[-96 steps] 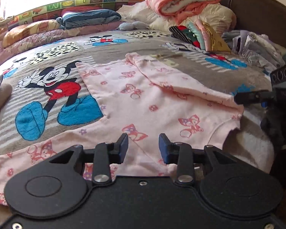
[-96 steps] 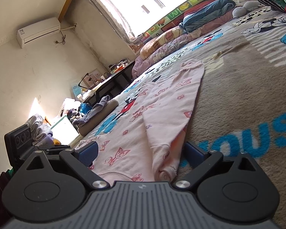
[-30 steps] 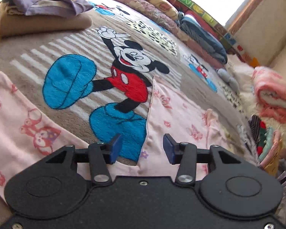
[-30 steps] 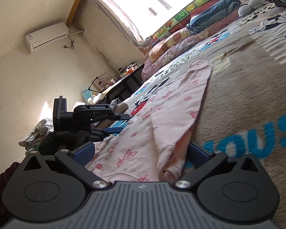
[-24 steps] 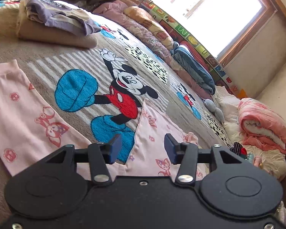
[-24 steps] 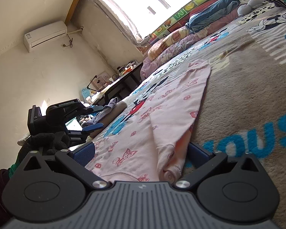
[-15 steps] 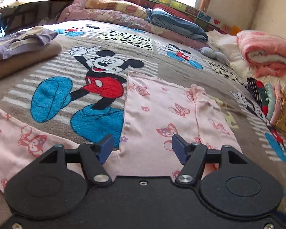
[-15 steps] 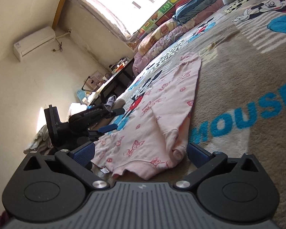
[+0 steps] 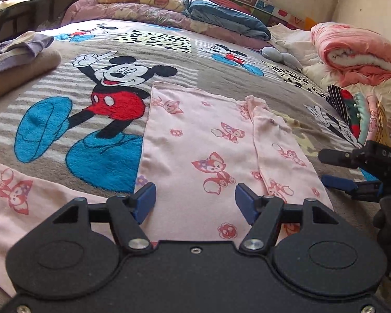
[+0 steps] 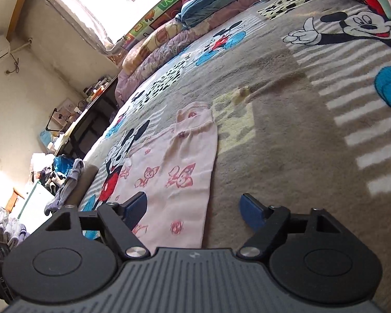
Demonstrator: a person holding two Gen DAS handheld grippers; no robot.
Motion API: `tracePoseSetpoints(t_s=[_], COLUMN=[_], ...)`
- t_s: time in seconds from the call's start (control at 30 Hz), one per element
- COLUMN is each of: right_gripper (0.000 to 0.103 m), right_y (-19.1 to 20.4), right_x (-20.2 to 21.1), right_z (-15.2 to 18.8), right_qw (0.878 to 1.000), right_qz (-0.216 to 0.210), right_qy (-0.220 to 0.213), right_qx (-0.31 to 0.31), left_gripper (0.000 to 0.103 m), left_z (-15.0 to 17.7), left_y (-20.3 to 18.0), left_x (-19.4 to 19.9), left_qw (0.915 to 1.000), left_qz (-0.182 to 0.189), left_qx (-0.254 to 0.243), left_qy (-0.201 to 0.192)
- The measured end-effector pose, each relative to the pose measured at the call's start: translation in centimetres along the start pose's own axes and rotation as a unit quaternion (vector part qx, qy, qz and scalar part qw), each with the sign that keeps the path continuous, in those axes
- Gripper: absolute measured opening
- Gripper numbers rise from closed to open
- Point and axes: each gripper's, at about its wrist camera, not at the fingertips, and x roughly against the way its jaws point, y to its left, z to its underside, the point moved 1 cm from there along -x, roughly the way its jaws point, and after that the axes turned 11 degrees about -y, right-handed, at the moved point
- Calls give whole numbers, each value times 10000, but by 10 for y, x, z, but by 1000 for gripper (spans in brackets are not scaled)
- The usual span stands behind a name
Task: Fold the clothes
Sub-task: 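Grasp the other sleeve of the pink garment with the right gripper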
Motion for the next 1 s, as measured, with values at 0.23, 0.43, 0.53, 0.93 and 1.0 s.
tracePoseSetpoints(t_s=[0.23, 0.43, 0.53, 0.93, 1.0], right_gripper=[66, 53, 31, 30, 30], right_y=[-18, -21, -21, -20, -17], right_x=[-55, -82, -87, -88, -94], right_z=[-37, -48, -50, -55, -56], right_qw=[9987, 9993, 9982, 9949, 9958], right_qz=[34, -109, -423, -908, -878], right_qy=[-35, -9, 51, -151, -52], right_qx=[-516, -350, -428, -414, -269], left_gripper=[67, 67, 67, 67, 67], left_z=[-3, -6, -8, -9, -8], left_y=[1, 9, 11, 15, 15], left_x=[-8, -10, -11, -10, -11], left_qw=[10000, 9995, 9991, 9984, 9985], left_qz=[14, 109, 138, 189, 186], left_qx=[71, 303, 390, 522, 517], left_qy=[-14, 12, 17, 36, 45])
